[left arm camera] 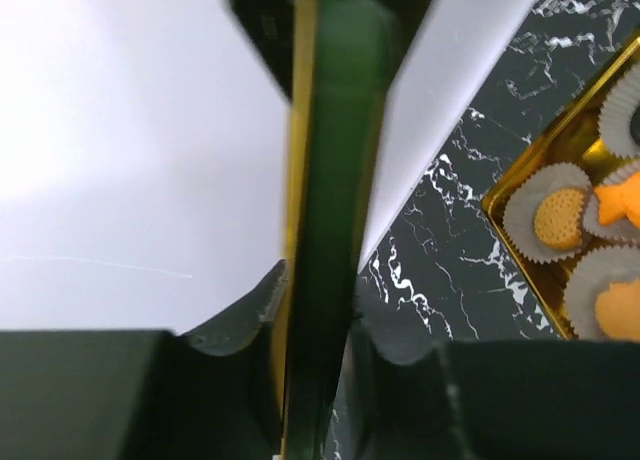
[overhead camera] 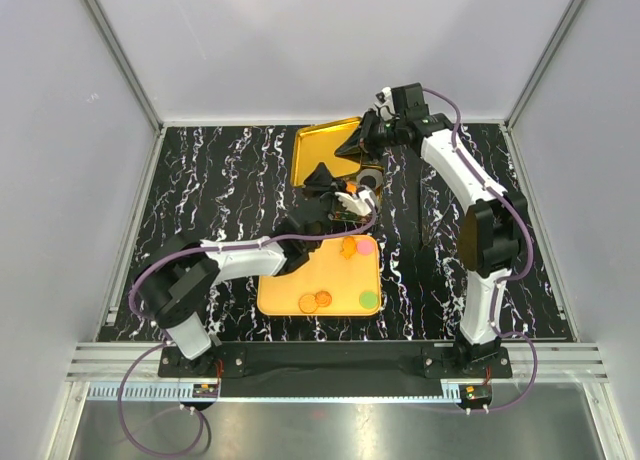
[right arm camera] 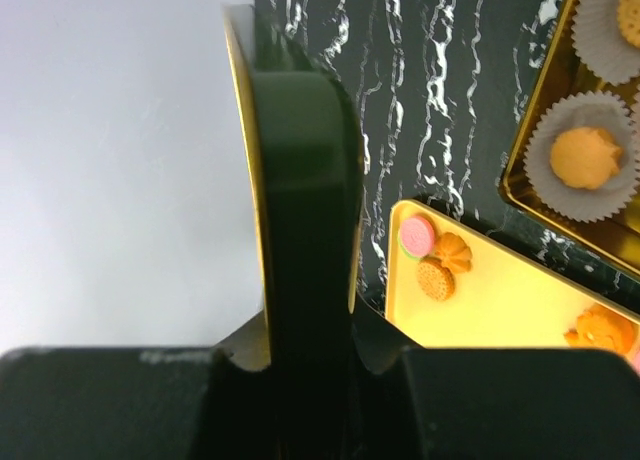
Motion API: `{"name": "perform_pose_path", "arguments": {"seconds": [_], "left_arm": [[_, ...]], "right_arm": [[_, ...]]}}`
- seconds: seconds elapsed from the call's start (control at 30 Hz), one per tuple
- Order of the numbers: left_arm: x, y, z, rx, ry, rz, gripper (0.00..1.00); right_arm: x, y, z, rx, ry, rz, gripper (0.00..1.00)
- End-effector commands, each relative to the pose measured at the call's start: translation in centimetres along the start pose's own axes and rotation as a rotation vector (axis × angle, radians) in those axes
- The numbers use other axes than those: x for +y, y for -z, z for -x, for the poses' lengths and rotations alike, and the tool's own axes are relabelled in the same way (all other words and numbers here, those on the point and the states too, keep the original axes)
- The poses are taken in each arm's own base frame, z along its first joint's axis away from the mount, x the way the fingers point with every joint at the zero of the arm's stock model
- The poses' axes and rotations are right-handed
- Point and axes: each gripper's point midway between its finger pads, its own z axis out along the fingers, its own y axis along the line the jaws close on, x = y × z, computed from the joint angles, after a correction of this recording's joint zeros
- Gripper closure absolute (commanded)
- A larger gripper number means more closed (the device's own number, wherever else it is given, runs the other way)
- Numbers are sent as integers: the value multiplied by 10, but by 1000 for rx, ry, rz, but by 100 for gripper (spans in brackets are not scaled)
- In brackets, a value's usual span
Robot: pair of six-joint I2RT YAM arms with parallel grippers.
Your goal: Pack the cookies
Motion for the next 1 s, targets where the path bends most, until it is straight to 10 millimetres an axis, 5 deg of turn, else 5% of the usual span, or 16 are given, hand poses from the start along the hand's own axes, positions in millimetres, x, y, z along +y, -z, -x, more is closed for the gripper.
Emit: {"name": "perform_pose_path", "arguments": {"seconds": [0.0, 0.1, 0.17, 0.4, 0.7, 0.97], "left_arm": [[48, -7, 24, -58, 84, 148, 84], [46, -9, 26, -34, 95, 85, 100], [56, -9, 40, -62, 173, 49, 100], [45, -5, 58, -24, 258, -188, 100], [26, 7, 77, 30, 458, -401, 100], [26, 13, 117, 9, 776, -649, 100]], "right_arm": [[26, 15, -12, 5, 78, 63, 94], [27, 14, -15, 5, 89, 73, 85], [25, 14, -14, -3, 95, 69, 72], [39, 34, 9, -147, 213, 32, 28], [71, 116, 71, -480, 239, 65, 13], [46, 172, 96, -725, 219, -19, 8]]}}
